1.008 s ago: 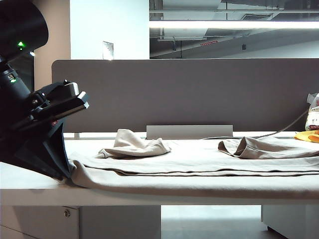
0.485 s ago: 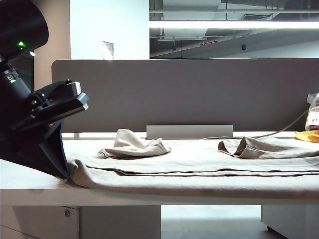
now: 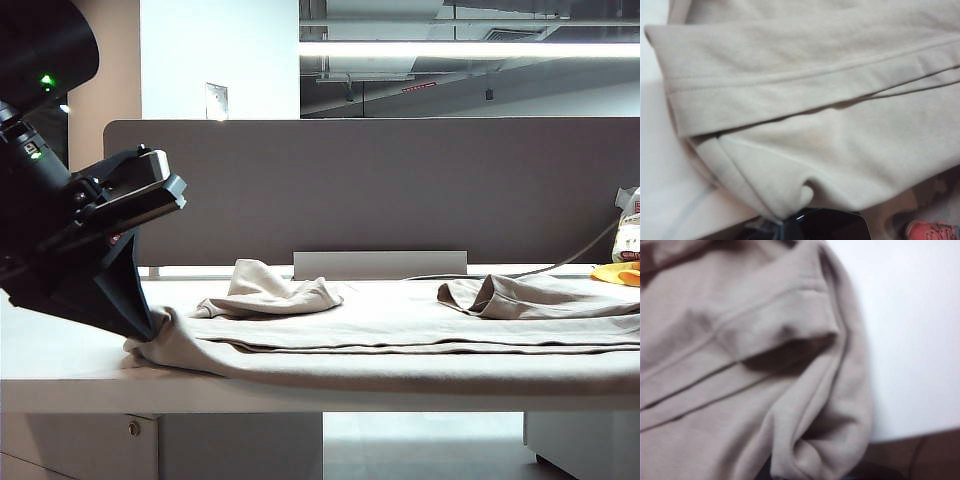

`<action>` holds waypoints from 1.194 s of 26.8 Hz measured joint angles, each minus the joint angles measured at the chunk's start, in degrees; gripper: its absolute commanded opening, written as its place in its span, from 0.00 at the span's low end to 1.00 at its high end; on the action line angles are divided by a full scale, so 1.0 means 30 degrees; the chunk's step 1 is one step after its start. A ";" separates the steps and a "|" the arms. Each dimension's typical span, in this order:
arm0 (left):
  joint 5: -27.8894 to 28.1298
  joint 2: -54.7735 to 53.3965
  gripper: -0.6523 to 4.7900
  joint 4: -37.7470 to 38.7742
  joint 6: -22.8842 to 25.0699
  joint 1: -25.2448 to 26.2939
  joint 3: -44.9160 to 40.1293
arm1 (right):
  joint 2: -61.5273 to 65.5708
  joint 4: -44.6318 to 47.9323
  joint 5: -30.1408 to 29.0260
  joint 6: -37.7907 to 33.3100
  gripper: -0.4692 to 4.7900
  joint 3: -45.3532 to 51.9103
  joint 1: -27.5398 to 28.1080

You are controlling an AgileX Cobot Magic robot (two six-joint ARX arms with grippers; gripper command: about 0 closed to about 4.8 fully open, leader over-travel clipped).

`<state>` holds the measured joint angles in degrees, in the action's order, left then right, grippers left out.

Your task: Fold the bottom side of the T-shirt horizontally towards the center, about one-third of the way, then fold the sleeve back towards the center, creating a straight line along the edge of the T-shirt, and finally fold the bottom of the T-shirt up towards the top, creating a neat rectangle.

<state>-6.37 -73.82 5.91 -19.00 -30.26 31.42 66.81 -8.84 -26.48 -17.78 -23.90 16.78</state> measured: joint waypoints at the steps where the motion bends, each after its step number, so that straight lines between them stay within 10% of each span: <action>1: 0.0000 0.0000 0.11 -0.0102 0.0029 0.0000 0.0000 | 0.0000 0.0022 -0.0080 -0.0007 0.09 -0.0175 0.0000; 32: 0.0750 -0.0146 0.11 0.0831 0.3701 0.2841 0.4940 | 0.0495 0.0867 -0.0612 -0.1086 0.09 -0.4364 -0.0619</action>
<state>-4.12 -74.26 8.40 -7.90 -21.74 46.24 68.29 -6.24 -28.32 -21.04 -36.99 14.92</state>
